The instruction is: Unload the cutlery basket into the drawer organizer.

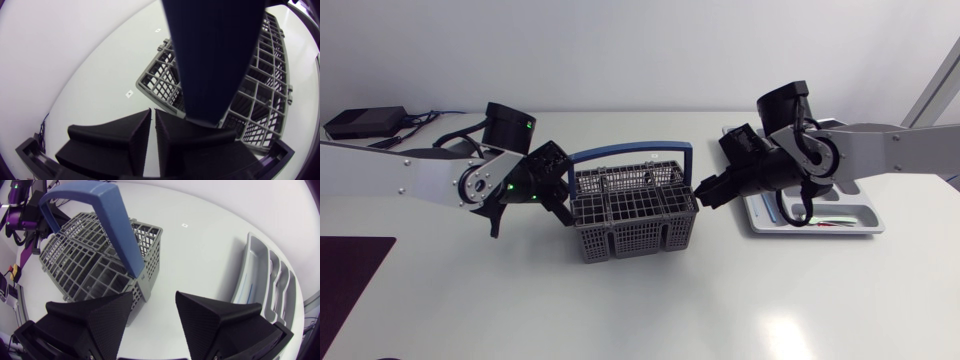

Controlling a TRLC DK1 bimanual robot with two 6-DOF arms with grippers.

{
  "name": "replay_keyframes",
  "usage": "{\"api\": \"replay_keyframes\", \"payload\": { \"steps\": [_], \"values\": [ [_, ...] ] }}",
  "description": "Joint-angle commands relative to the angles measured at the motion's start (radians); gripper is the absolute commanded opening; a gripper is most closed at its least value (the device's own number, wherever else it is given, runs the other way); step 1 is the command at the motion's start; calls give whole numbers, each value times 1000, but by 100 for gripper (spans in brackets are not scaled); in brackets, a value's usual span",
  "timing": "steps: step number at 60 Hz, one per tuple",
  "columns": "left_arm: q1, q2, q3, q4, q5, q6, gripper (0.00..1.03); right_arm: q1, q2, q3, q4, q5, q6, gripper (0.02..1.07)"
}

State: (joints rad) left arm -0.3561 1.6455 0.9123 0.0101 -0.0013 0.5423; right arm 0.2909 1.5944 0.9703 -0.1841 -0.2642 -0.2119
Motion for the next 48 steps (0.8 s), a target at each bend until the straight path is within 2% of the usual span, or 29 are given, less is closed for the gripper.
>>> {"api": "replay_keyframes", "payload": {
  "steps": [1,27,35,48],
  "values": [
    [-9,43,46,10,9,-18,16,28,-39,-45,-15,-15,31,66],
    [-26,86,92,10,7,-21,17,62,-129,-105,-41,-9,52,66],
    [-7,56,82,7,6,-18,36,60,-149,-102,-52,-9,51,66],
    [20,-19,40,-1,9,-21,50,36,-191,-101,-75,-7,34,66]
  ]
}}
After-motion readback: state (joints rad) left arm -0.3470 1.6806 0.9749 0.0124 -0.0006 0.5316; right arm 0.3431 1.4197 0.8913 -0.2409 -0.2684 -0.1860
